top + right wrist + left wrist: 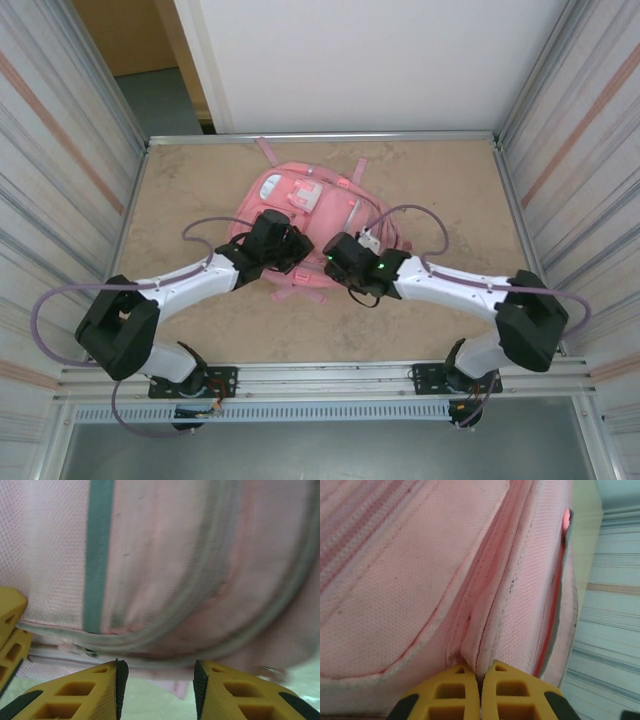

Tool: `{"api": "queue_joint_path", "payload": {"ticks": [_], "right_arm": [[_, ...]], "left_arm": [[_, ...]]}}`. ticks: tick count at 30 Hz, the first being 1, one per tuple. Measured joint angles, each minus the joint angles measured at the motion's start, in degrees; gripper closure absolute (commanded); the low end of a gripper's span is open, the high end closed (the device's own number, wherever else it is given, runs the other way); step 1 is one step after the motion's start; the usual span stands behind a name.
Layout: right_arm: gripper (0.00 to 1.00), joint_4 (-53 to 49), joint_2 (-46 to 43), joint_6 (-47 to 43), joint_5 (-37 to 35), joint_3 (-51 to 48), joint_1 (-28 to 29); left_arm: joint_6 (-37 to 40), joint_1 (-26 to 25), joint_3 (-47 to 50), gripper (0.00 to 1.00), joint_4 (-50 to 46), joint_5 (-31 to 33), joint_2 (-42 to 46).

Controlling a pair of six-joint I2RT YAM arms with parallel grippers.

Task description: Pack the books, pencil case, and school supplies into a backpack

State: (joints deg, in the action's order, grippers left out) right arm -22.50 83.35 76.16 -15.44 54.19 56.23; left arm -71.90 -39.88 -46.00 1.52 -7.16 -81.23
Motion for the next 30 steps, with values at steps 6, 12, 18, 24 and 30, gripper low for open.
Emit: {"api": "queue_joint_path", "payload": {"ticks": [6, 12, 18, 24, 30], "right_arm": [[0.59, 1.03, 2.78, 2.12, -2.86, 3.89, 3.39], [0.53, 1.20, 5.09, 3.39, -5.53, 5.62, 3.19], [0.55, 1.86, 9.81, 2.86, -3.98, 6.99, 1.40], [0.61, 1.16, 8.52, 1.73, -2.84, 7.04, 0.90], [0.65, -0.37, 3.72, -0.33, -4.09, 4.26, 0.92]], "left_arm": [[-0.96, 0.00, 0.02, 1.00, 0.00, -0.24, 0.37], [-2.03, 0.00, 0.52, 1.00, 0.92, -0.50, 0.63], [-2.62, 0.02, 1.64, 1.00, 1.73, -0.52, 0.68], [-2.67, 0.00, 1.68, 1.00, 1.81, -0.22, 1.38], [-2.29, 0.00, 1.77, 1.00, 1.49, -0.57, 3.04]]}}
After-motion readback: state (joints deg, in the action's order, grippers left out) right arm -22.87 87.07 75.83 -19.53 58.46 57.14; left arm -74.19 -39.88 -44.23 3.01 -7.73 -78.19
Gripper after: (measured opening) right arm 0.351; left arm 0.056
